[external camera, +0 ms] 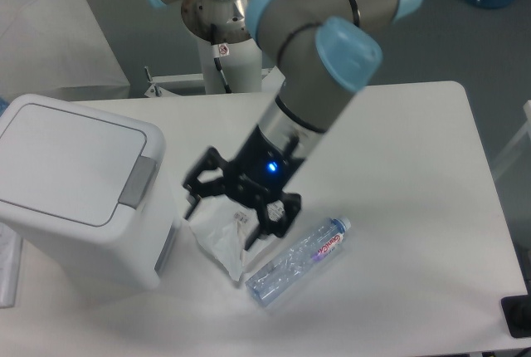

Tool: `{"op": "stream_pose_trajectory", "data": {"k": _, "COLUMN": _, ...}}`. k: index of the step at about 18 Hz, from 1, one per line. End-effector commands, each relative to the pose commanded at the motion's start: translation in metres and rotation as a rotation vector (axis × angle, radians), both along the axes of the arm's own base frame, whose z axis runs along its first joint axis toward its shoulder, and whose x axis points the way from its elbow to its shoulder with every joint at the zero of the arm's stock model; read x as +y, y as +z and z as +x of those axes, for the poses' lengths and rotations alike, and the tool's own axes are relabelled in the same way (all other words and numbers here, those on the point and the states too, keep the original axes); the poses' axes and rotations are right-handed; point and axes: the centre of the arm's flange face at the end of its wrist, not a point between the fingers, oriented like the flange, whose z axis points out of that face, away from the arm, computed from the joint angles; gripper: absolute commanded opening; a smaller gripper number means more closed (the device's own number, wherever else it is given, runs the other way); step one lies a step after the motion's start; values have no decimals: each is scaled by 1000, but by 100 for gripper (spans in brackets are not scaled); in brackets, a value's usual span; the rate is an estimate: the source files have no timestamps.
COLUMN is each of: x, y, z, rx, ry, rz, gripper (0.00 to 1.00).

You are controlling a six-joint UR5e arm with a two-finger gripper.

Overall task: Open the trash can
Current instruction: 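Lower the gripper fingers onto the lid's front edge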

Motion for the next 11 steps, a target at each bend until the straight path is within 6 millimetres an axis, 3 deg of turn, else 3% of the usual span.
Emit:
{"op": "stream_pose_trajectory", "data": {"k": 4, "x": -3, "y": 0, "z": 14, "rx": 2, "ry": -12, "rz": -5, "gripper": 100}}
{"op": "stream_pose_trajectory", "data": {"k": 11, "x": -2, "y": -13, "z": 21, "rx": -9, "ry": -23, "rz": -17, "gripper": 100}}
